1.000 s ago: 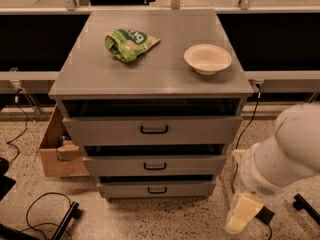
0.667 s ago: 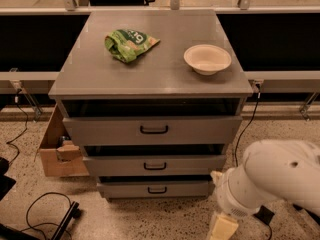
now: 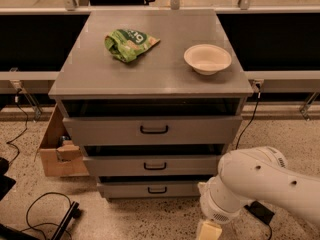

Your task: Open bottom drawer

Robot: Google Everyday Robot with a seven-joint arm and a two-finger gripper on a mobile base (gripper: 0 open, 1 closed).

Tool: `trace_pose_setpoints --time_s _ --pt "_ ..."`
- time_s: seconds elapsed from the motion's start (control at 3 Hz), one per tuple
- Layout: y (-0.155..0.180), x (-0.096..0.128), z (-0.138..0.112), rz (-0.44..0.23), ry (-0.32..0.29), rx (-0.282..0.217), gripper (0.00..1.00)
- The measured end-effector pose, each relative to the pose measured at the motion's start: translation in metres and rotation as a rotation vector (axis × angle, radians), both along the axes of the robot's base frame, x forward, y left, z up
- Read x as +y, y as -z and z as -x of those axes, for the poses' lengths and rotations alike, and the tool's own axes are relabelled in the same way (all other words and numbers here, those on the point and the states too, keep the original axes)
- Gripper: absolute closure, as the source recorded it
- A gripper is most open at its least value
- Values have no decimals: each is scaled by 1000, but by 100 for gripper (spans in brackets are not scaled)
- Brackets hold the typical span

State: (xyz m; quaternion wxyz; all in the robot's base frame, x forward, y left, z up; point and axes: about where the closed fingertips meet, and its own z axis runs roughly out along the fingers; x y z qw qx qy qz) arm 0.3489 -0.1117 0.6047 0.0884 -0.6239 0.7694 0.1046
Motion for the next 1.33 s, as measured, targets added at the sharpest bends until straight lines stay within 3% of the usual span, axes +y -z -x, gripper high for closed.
trace_pose_setpoints --time_s 0.33,0.67,1.0,1.33 --pt "33 18 0 27 -58 0 0" --pt "83 38 -18 81 -110 -18 0" --pt "131 46 -41 149 -135 -21 0" --pt "187 33 -82 251 -131 -23 0"
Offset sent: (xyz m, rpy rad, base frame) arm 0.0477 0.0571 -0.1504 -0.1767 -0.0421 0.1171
